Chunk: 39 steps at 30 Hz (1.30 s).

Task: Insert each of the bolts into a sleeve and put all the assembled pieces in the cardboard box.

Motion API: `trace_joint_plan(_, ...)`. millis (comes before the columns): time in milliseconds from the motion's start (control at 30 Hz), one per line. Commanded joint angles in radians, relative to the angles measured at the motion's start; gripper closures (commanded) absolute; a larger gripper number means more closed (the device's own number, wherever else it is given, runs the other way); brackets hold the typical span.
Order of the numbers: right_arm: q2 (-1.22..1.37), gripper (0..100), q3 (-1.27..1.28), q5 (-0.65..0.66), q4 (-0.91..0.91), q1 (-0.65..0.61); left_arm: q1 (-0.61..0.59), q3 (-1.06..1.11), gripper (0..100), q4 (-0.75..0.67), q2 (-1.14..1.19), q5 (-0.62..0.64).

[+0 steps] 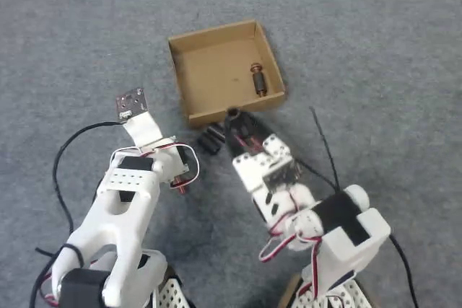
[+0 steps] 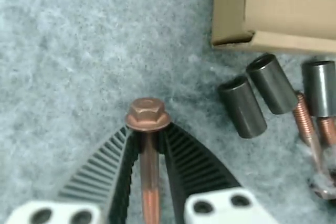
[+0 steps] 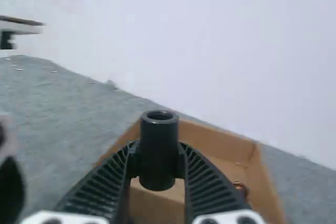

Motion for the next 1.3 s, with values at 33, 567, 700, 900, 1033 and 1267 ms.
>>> trace_joint_plan(33,-0.022,99.1,0.106,-0.035,-0.133,-0.05,-0.006,-0.008,99,-0.029,-0.055,-0.012)
trace_joint_plan(567,-0.016,99.2,0.192,-0.034,-0.162,-0.102,-0.006,-0.018,99,-0.031,-0.066,-0.009)
trace_joint_plan(700,-0.013,99.2,0.192,-0.032,-0.162,-0.104,-0.006,-0.042,99,-0.127,-0.066,-0.009)
trace_joint_plan(900,-0.013,99.2,0.19,-0.034,-0.162,-0.104,-0.006,-0.131,99,-0.187,-0.066,-0.012)
trace_joint_plan(1033,-0.013,99.2,0.19,-0.032,-0.162,-0.104,-0.006,-0.222,99,-0.187,-0.068,-0.014)
trace_joint_plan(1267,-0.012,99.2,0.19,-0.034,-0.162,-0.104,0.037,-0.357,99,-0.213,-0.068,-0.192)
